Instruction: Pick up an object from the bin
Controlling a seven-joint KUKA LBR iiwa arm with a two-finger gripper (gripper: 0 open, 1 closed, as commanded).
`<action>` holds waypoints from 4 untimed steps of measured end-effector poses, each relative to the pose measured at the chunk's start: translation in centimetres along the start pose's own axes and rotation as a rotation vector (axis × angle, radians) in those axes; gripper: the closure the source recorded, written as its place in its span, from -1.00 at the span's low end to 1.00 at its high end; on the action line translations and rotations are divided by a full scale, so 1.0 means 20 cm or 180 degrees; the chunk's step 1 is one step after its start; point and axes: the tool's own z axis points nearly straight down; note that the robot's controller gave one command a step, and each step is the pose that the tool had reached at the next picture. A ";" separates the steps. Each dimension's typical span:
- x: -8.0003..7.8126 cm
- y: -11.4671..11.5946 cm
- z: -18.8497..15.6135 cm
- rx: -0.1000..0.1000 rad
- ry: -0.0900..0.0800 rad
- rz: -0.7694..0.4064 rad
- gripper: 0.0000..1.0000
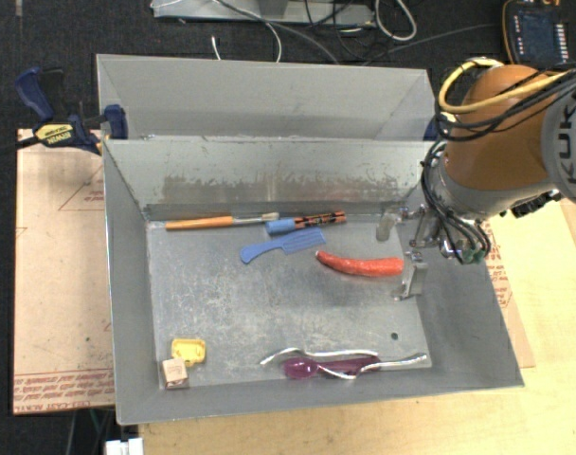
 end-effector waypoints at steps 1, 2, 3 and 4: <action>-0.01 0.00 -0.02 0.0003 -0.0024 -0.0010 -1.00; -0.40 -0.22 0.67 0.0002 -0.0019 -0.0286 -1.00; -0.37 -0.14 0.65 0.0000 -0.0057 0.0110 -1.00; -0.35 -0.10 0.65 0.0003 -0.0038 -0.1029 -1.00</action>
Offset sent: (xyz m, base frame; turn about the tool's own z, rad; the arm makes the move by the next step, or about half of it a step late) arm 0.0777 -0.0443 -0.1300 -0.0934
